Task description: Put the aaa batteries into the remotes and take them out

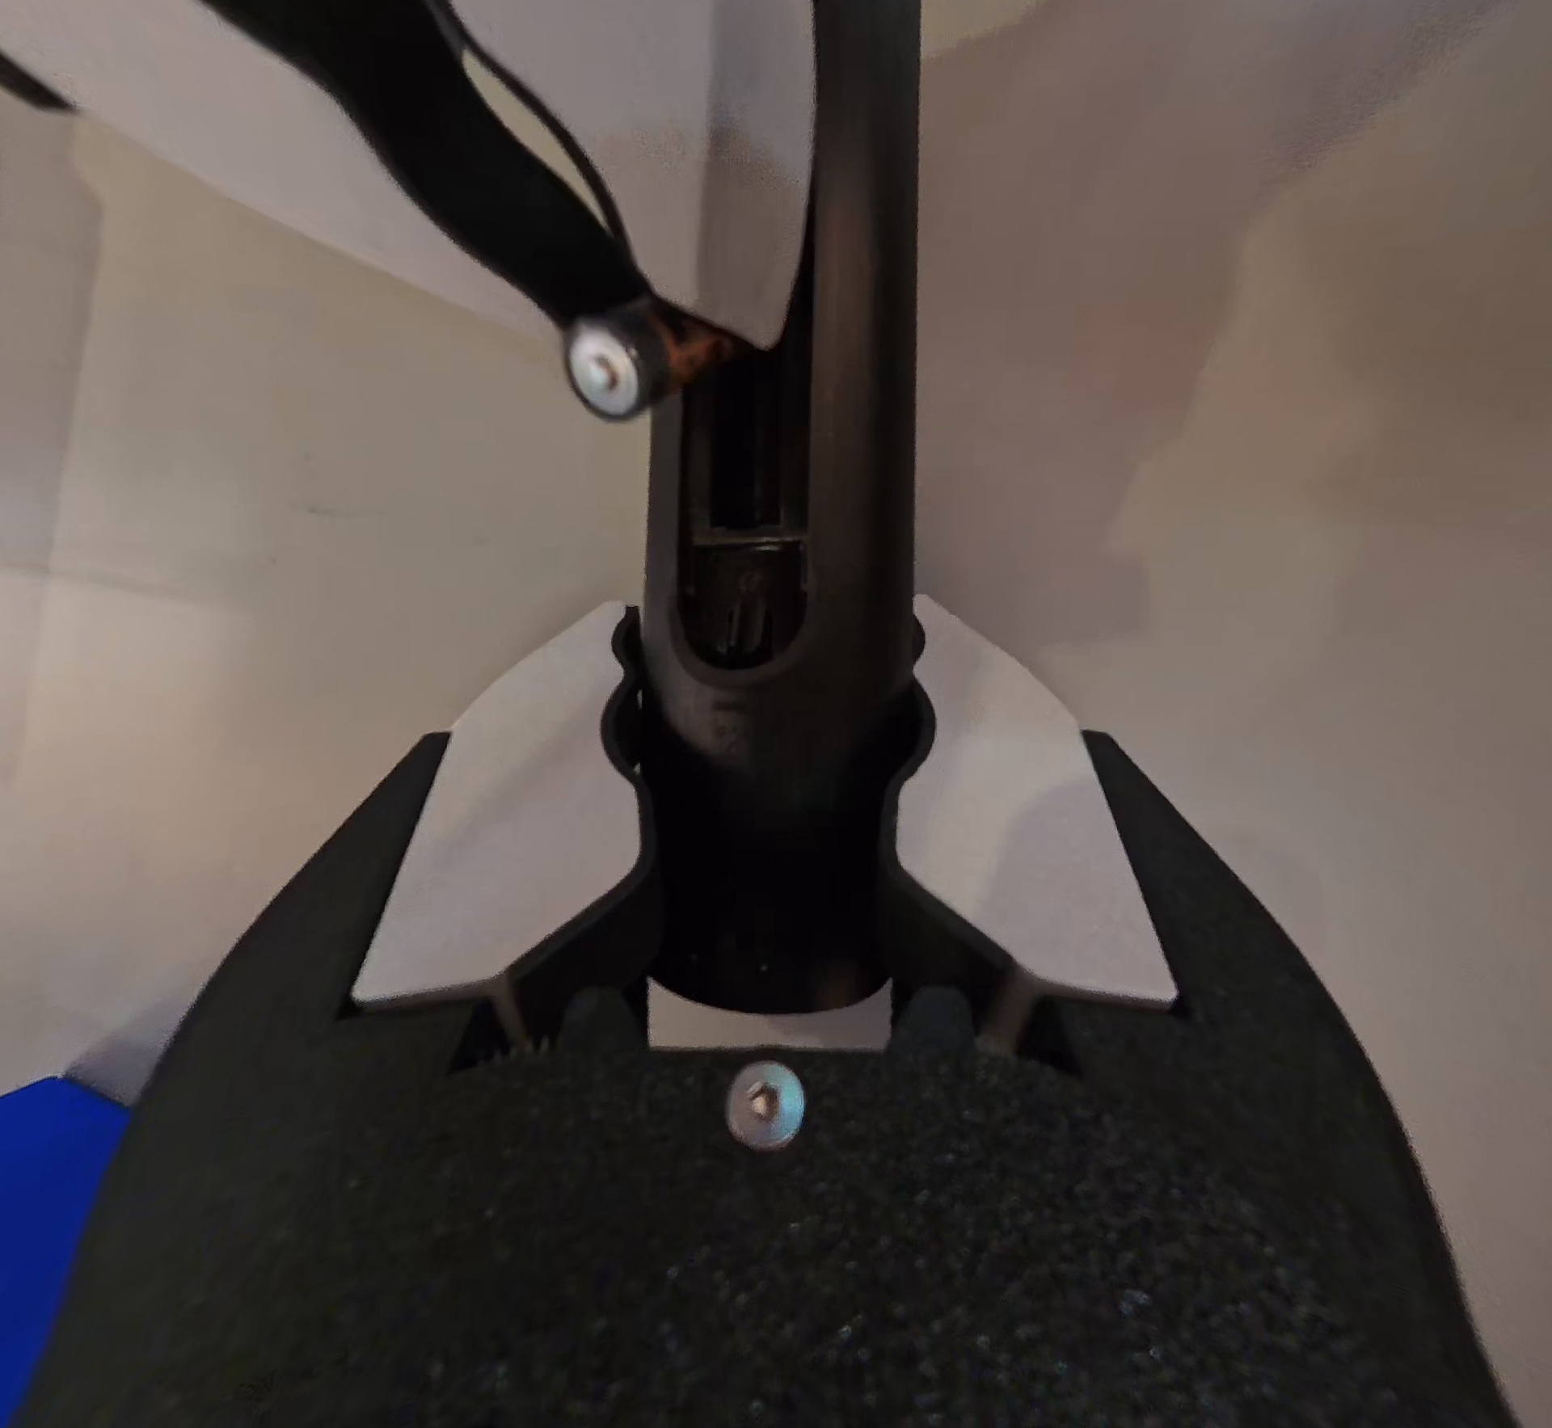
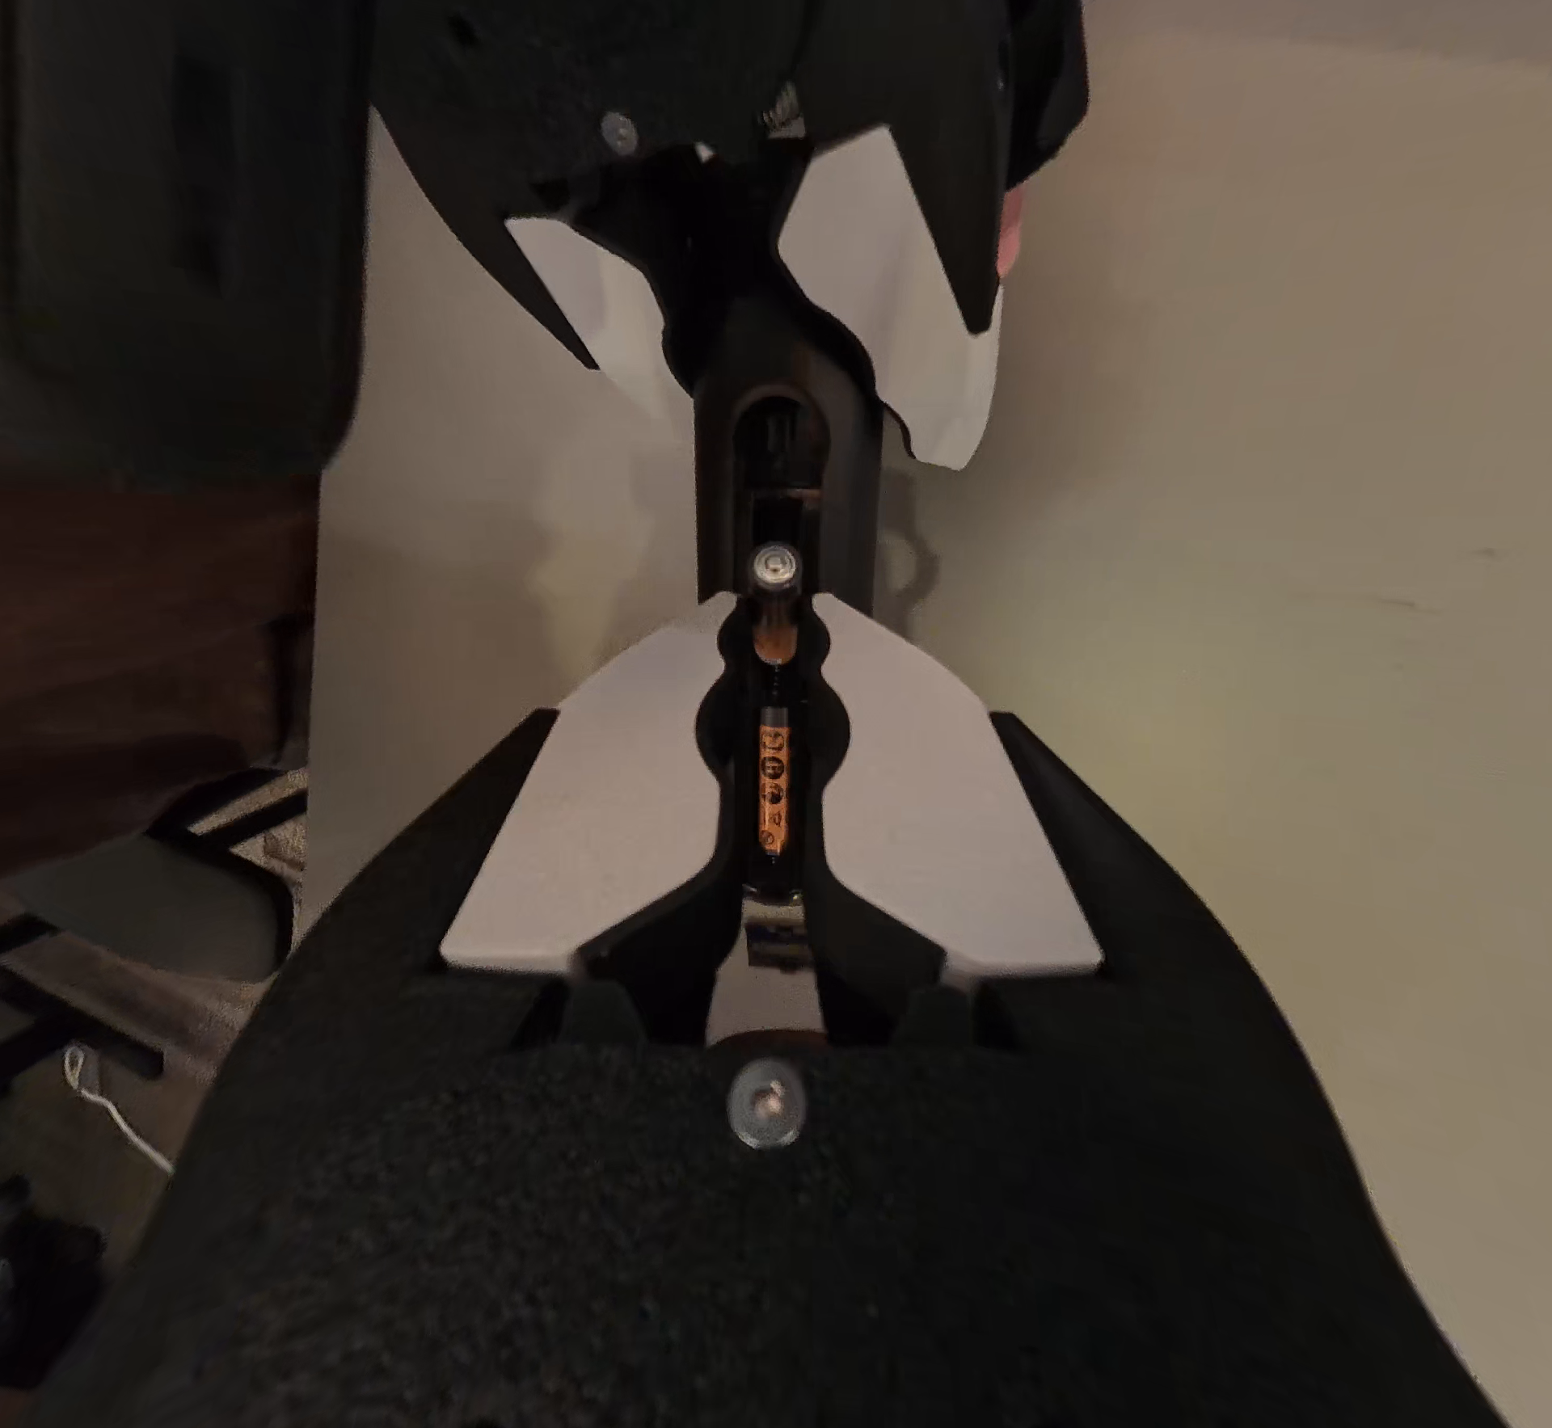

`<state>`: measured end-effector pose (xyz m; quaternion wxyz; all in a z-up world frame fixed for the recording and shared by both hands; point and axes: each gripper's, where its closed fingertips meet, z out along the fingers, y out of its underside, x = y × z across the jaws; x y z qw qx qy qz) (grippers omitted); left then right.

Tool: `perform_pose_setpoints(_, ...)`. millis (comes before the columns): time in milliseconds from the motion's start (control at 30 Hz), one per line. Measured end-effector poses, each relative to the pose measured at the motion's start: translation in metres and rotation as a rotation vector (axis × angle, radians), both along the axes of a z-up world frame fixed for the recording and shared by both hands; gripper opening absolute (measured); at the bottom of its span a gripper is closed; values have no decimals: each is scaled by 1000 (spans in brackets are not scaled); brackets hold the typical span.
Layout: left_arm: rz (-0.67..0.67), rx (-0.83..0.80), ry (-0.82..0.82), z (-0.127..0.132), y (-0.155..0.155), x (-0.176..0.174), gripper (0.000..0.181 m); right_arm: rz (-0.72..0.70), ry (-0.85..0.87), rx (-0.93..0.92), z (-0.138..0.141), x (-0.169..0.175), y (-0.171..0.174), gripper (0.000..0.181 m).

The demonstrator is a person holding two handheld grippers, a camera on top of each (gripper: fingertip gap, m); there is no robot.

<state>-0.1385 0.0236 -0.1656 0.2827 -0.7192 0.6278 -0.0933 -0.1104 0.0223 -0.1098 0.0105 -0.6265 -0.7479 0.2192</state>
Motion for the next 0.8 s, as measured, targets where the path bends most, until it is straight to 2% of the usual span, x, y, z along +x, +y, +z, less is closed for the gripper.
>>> perform_pose_setpoints(300,1,-40,-59,-1,-7,9,57,10,-50,3,-7,4,-8,10)
perform_pose_setpoints(500,-10,-6,-14,-1,-6,9,57,8,-44,5,-8,6,-10,13)
perform_pose_setpoints(667,-8,-25,-44,2,-8,10,57,-22,45,-43,2,0,-11,19)
perform_pose_setpoints(800,-4,-31,-44,2,-8,9,57,-44,189,-29,14,-15,-10,15)
